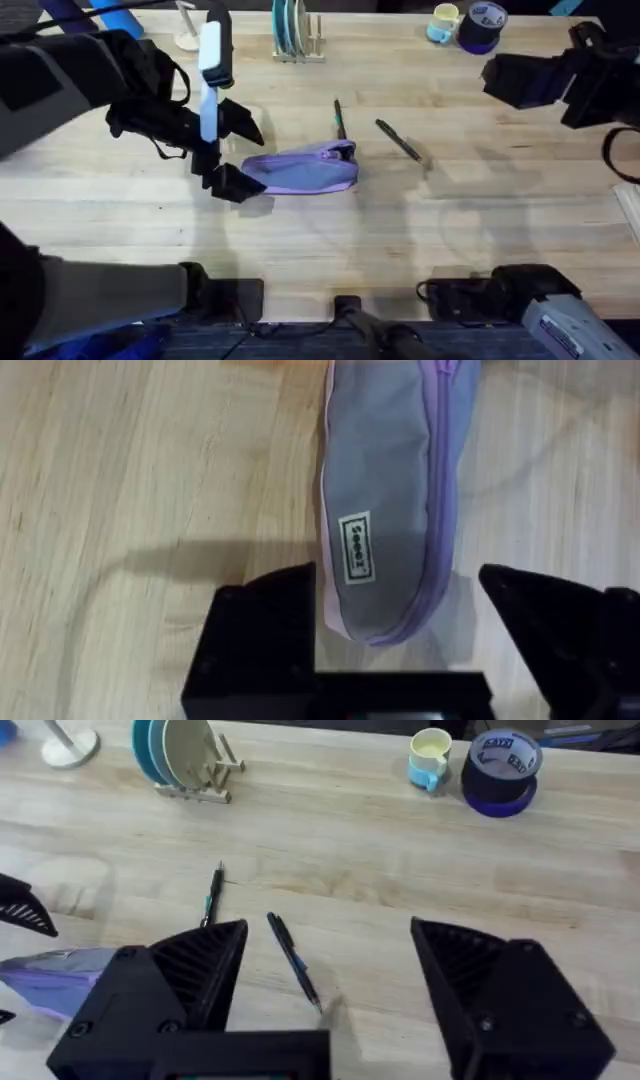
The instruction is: Unzip the bag, pick up the pens from the table one at a time and place them inside, then zip the bag closed.
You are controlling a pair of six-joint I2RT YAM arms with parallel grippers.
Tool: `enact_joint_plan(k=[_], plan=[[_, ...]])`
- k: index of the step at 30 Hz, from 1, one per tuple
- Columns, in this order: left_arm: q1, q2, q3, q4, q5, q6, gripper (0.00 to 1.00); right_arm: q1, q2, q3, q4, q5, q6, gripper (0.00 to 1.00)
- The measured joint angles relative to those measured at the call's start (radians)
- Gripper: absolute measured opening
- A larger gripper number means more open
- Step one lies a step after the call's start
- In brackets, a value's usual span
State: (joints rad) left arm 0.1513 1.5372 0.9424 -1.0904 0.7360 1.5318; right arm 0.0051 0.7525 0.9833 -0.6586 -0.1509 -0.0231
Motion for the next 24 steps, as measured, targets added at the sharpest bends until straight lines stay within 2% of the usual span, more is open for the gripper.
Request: enact_joint_plan(k=[3, 4, 6, 11, 15, 20, 24], plan=[[0.000, 0.000, 0.000, -0.012, -0.003, 0.000, 0.990, 0.000, 0.000, 0.000, 0.000, 0.000, 0.000, 0.997], [0.000, 0.000, 0.000, -0.015, -0.003, 0.001, 0.955, 0.000, 0.000, 0.000, 0.000, 0.000, 0.000, 0.997], [0.000, 0.000, 0.000, -0.015, -0.003, 0.002, 0.811, 0.000, 0.000, 0.000, 0.000, 0.000, 0.000, 0.996], [0.000, 0.000, 0.001, -0.011, -0.003, 0.007, 0.319, 0.000, 0.000, 0.000, -0.003, 0.000, 0.000, 0.997], [0.000, 0.000, 0.003, -0.009, 0.000, 0.009, 0.062, 0.000, 0.000, 0.000, -0.020, 0.000, 0.031, 0.997], [0.000, 0.000, 0.003, -0.010, 0.001, 0.010, 0.046, -0.001, 0.000, 0.000, -0.078, -0.027, 0.131, 0.997], [0.000, 0.000, 0.003, -0.010, 0.001, 0.010, 0.040, -0.001, 0.013, 0.000, -0.094, -0.138, 0.151, 0.997]])
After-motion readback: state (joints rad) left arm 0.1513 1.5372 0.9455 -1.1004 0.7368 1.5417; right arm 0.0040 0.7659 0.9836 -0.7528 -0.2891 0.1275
